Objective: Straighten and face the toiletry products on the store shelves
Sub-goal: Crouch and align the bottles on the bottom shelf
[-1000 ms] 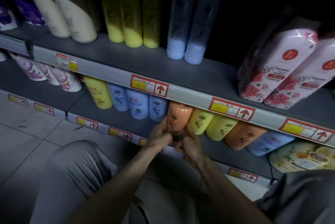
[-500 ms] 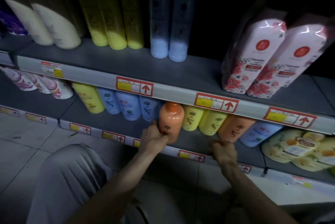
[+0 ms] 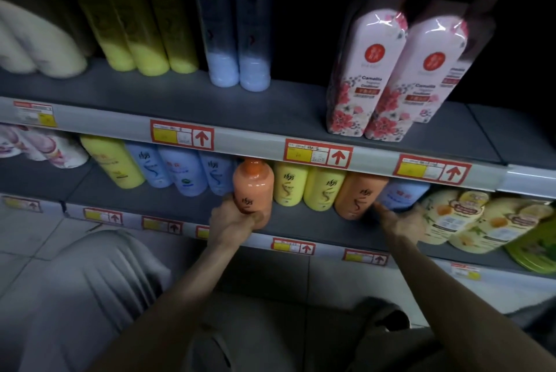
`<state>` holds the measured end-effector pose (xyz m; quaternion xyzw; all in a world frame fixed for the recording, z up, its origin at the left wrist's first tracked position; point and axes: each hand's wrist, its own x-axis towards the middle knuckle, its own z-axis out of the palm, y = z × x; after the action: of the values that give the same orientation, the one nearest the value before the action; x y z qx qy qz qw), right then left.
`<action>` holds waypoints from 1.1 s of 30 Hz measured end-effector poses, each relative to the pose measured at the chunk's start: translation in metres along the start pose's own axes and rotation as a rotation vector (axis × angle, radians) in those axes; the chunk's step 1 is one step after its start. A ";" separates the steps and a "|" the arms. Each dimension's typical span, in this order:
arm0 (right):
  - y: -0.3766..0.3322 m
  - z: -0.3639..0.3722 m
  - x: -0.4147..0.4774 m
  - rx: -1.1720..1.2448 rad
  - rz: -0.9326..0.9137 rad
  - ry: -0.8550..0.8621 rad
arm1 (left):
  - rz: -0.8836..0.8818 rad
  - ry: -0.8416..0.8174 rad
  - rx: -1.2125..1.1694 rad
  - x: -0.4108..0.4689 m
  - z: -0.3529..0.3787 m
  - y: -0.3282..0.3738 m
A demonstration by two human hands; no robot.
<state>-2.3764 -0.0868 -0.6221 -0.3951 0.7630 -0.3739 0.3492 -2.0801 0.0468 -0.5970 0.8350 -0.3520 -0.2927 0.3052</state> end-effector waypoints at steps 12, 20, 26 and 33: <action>0.023 -0.020 -0.017 -0.276 -0.040 0.097 | 0.001 -0.008 -0.022 0.004 0.001 -0.004; 0.009 -0.012 -0.011 -0.216 -0.007 0.096 | 0.021 -0.010 -0.039 -0.003 0.002 -0.001; -0.001 -0.011 -0.017 -0.212 -0.001 0.142 | 0.010 -0.027 -0.020 -0.003 0.000 -0.003; 0.013 -0.030 -0.032 -0.371 -0.040 0.105 | 0.016 -0.019 -0.042 -0.003 0.001 -0.006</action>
<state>-2.3920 -0.0447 -0.6114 -0.4479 0.8278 -0.2539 0.2228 -2.0796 0.0521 -0.6015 0.8227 -0.3555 -0.3053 0.3218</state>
